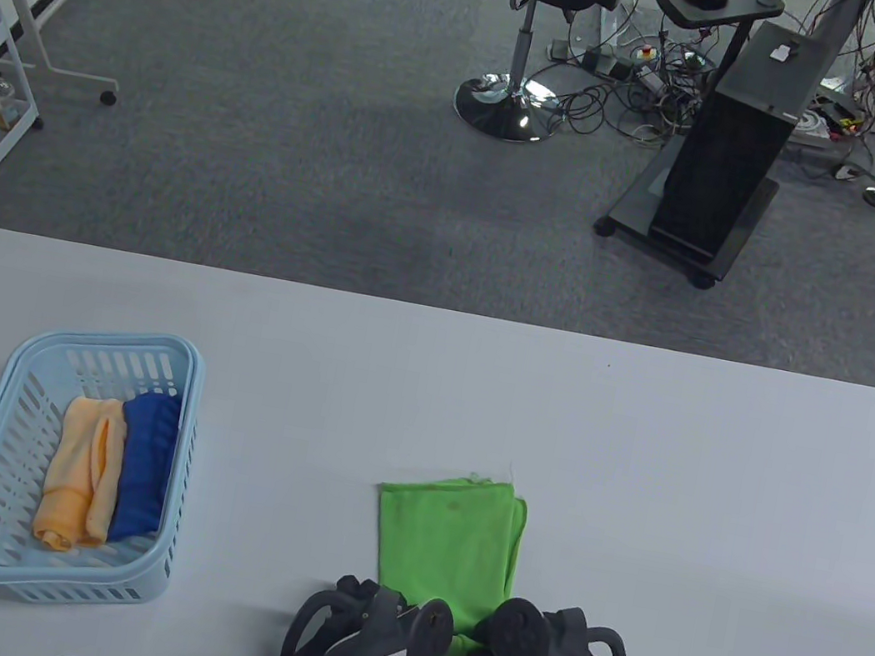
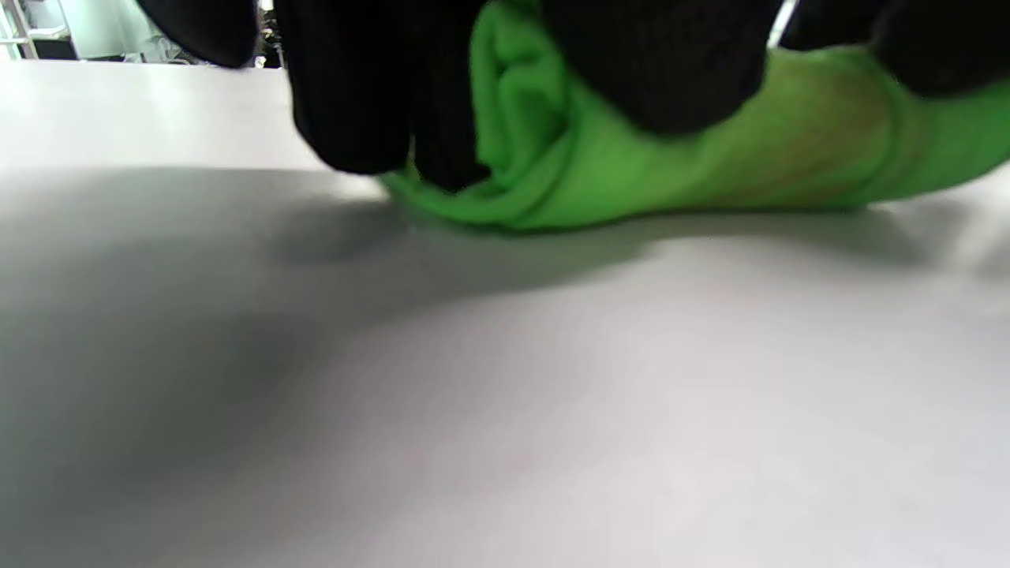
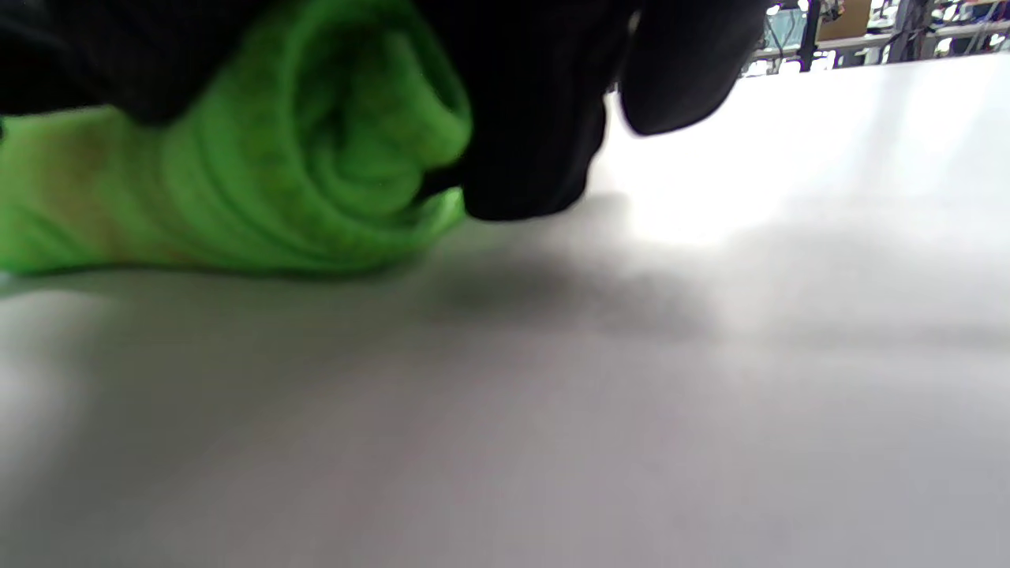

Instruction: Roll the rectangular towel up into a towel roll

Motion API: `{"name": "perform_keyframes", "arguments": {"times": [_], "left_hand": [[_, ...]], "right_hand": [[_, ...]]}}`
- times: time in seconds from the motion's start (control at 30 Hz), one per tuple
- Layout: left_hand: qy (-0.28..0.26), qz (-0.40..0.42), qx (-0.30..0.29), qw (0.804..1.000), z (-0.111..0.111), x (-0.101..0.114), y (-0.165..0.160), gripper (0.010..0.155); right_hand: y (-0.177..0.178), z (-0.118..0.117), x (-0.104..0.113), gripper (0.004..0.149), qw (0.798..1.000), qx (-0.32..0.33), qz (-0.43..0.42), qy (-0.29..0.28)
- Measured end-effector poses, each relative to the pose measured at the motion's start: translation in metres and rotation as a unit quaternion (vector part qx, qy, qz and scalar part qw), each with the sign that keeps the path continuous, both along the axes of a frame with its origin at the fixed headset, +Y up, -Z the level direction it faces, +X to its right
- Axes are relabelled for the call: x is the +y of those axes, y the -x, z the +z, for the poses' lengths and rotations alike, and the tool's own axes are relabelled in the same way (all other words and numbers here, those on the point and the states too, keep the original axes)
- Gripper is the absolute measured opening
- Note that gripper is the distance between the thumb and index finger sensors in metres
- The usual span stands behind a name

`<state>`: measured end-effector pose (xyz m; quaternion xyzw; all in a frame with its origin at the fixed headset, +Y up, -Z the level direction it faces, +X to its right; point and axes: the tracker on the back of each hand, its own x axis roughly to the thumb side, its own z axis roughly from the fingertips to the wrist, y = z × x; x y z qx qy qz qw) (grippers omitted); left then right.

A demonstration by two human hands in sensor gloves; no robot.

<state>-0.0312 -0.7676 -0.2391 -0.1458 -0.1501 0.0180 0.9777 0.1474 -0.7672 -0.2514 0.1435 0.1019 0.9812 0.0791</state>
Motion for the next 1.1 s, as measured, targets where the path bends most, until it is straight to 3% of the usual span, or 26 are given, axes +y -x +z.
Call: {"name": "perform_keyframes", "arguments": {"times": [0.17, 0.3, 0.37, 0.43, 0.6, 0.73, 0.8, 0.93, 1.1], "left_hand": [[-0.004, -0.012, 0.008, 1.000, -0.001, -0.002, -0.001, 0.054], [-0.022, -0.013, 0.011, 1.000, 0.000, 0.000, -0.004, 0.058], [-0.045, -0.013, -0.004, 0.999, 0.001, 0.002, -0.007, 0.044], [-0.050, -0.033, -0.016, 0.998, 0.001, 0.000, -0.011, 0.041], [-0.020, -0.044, -0.012, 0.999, 0.003, 0.002, -0.009, 0.046], [0.029, -0.040, -0.029, 0.998, 0.004, -0.006, -0.007, 0.074], [0.028, -0.068, -0.031, 0.997, 0.002, -0.008, -0.009, 0.078], [-0.024, -0.053, -0.027, 0.998, -0.002, -0.005, -0.014, 0.064], [-0.010, -0.019, 0.003, 1.000, -0.003, -0.002, -0.006, 0.058]], "right_hand": [[-0.001, 0.000, 0.000, 0.052, 1.000, -0.010, -0.002, -0.019], [0.001, 0.000, 0.000, 0.063, 1.000, 0.006, -0.020, 0.004], [0.001, 0.001, 0.001, 0.052, 1.000, 0.003, -0.020, -0.023], [0.002, 0.001, 0.001, 0.045, 0.998, 0.008, -0.012, -0.059], [0.000, 0.000, 0.005, 0.046, 1.000, -0.009, 0.026, -0.016], [-0.004, 0.001, 0.003, 0.066, 1.000, 0.000, 0.024, 0.018], [-0.003, 0.002, -0.002, 0.074, 0.998, 0.010, 0.058, 0.036], [0.000, 0.001, -0.006, 0.072, 0.998, 0.003, 0.063, 0.032], [-0.005, 0.000, -0.003, 0.064, 0.999, -0.005, 0.027, 0.017]]}}
